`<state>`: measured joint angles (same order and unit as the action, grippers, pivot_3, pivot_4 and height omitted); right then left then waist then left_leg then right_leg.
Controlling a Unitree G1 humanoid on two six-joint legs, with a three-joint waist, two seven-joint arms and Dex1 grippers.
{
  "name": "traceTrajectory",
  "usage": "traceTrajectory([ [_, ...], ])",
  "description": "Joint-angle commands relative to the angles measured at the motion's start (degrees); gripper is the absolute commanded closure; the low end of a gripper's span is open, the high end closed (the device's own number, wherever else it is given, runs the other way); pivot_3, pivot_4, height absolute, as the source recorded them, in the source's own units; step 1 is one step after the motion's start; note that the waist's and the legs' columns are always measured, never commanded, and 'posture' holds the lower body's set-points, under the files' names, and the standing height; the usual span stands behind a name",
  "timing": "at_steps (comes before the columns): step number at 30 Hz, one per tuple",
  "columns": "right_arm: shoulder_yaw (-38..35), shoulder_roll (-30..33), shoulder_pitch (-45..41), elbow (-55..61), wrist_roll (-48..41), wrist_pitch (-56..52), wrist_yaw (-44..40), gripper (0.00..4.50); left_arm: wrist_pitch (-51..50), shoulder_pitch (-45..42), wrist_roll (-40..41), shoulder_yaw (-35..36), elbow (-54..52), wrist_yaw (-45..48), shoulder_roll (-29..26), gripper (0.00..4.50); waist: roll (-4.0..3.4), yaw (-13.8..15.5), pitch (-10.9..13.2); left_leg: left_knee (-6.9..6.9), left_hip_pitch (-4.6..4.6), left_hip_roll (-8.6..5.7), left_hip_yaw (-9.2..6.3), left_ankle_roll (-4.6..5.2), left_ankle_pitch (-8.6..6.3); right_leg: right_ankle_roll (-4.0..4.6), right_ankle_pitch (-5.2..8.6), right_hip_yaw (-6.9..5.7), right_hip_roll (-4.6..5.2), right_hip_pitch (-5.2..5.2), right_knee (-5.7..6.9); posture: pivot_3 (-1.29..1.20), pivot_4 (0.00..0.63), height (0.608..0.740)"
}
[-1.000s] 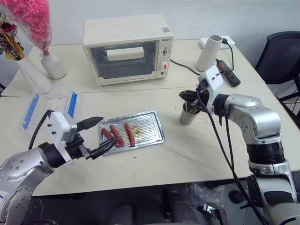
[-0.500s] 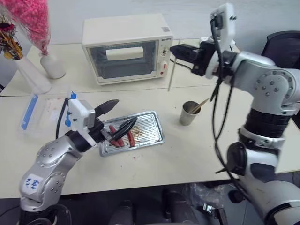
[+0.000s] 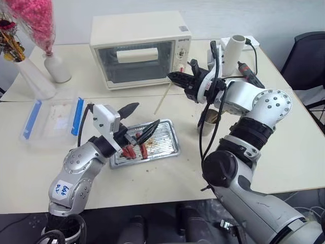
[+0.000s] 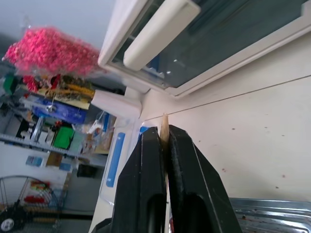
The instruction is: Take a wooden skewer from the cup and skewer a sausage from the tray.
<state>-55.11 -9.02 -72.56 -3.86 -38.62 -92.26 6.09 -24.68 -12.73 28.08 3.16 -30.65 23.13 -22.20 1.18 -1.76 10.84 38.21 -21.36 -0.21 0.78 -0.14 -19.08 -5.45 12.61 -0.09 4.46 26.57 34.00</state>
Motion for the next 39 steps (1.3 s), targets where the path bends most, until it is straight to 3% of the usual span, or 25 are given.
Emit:
traceTrajectory([
  [1, -3.56, -5.84, -2.49, 1.78, -3.75, -0.24, 3.3, 4.48, 2.71, -1.11, -1.47, 0.2, 0.4, -1.14, 1.62, 0.0, 0.0, -0.02, 0.0, -0.01, 0.01, 0.01, 0.01, 0.03, -0.01, -0.01, 0.0, -0.01, -0.01, 0.0, 0.01, 0.0, 0.15, 0.74],
  [9, -9.5, -9.88, -3.58, 1.67, -8.57, -0.19, 10.74, 4.48, 5.05, -4.48, -4.44, -0.75, 4.6, -1.37, 3.99, 0.0, 0.0, -0.01, 0.0, -0.02, 0.06, 0.01, -0.03, 0.35, -0.06, -0.02, -0.01, -0.07, -0.02, -0.02, 0.11, 0.0, 0.15, 0.74],
  [17, -9.0, -12.03, -3.01, 1.43, -14.14, 0.75, 15.46, 4.48, 6.6, -5.58, -6.99, -3.15, 7.44, -0.03, 4.49, 0.0, 0.0, 0.04, 0.0, -0.03, 0.04, 0.01, -0.03, 0.35, -0.06, -0.02, -0.01, -0.07, -0.02, -0.02, 0.09, 0.0, 0.15, 0.74],
  [27, -3.08, -11.36, -0.09, -1.32, -23.21, 5.71, 21.06, 4.48, 7.45, -10.88, -8.11, -4.48, 12.05, 1.65, 6.07, 0.0, 0.0, -0.04, 0.0, -0.04, 0.05, 0.02, -0.03, 0.37, -0.05, -0.03, -0.01, -0.08, -0.03, -0.01, 0.09, 0.0, 0.15, 0.74],
  [39, 9.2, -7.56, 6.23, -3.09, -38.23, 14.96, 29.05, 4.48, 9.58, -13.06, -9.33, -3.59, 13.69, 0.57, 8.04, 0.0, 0.0, 0.01, 0.0, -0.04, 0.03, 0.03, -0.05, 0.39, -0.05, -0.03, -0.02, -0.08, 0.0, -0.01, 0.06, 0.0, 0.15, 0.74],
])
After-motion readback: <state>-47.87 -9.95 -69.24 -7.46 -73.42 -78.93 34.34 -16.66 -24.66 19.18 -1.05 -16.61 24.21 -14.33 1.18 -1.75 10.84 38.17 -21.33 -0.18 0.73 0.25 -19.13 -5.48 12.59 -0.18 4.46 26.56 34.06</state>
